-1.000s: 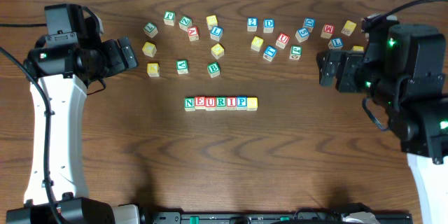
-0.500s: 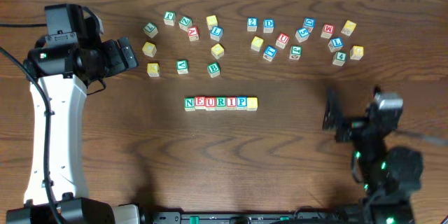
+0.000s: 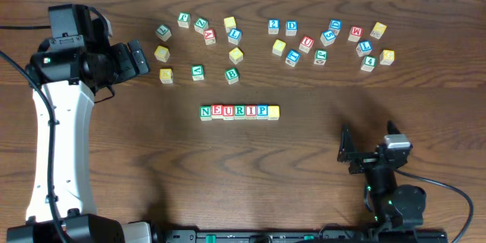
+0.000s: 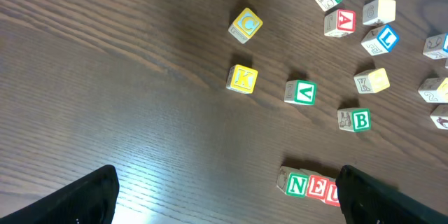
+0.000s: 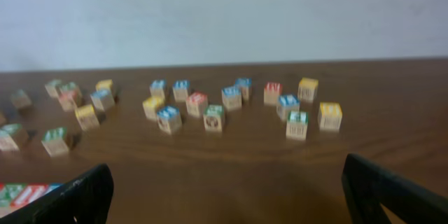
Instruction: Spell out NEURIPS
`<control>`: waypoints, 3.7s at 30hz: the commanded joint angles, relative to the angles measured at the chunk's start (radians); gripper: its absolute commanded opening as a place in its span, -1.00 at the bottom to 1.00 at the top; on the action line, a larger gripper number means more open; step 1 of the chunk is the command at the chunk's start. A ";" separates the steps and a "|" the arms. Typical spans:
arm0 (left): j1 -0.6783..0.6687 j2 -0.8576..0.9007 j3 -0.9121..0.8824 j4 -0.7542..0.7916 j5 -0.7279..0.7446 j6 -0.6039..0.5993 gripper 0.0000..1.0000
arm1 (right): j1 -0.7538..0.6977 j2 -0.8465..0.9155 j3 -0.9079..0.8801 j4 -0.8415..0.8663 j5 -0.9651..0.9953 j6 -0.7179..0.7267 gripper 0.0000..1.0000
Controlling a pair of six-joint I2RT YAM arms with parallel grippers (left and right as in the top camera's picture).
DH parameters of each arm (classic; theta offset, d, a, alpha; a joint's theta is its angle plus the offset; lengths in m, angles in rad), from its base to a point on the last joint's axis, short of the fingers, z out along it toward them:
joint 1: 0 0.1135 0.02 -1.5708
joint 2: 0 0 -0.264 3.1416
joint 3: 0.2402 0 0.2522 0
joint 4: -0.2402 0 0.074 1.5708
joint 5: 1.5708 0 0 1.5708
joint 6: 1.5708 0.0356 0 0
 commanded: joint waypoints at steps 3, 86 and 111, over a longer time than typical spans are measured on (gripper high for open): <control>0.005 0.005 0.010 -0.003 -0.006 0.013 0.96 | -0.009 -0.009 -0.007 0.000 0.004 -0.023 0.98; 0.014 -1.500 -1.455 0.876 -0.093 0.241 0.95 | -0.009 -0.006 -0.007 0.000 0.004 -0.023 0.99; 0.014 -1.500 -1.455 0.876 -0.093 0.241 0.95 | -0.010 -0.006 -0.007 0.000 0.004 -0.023 0.99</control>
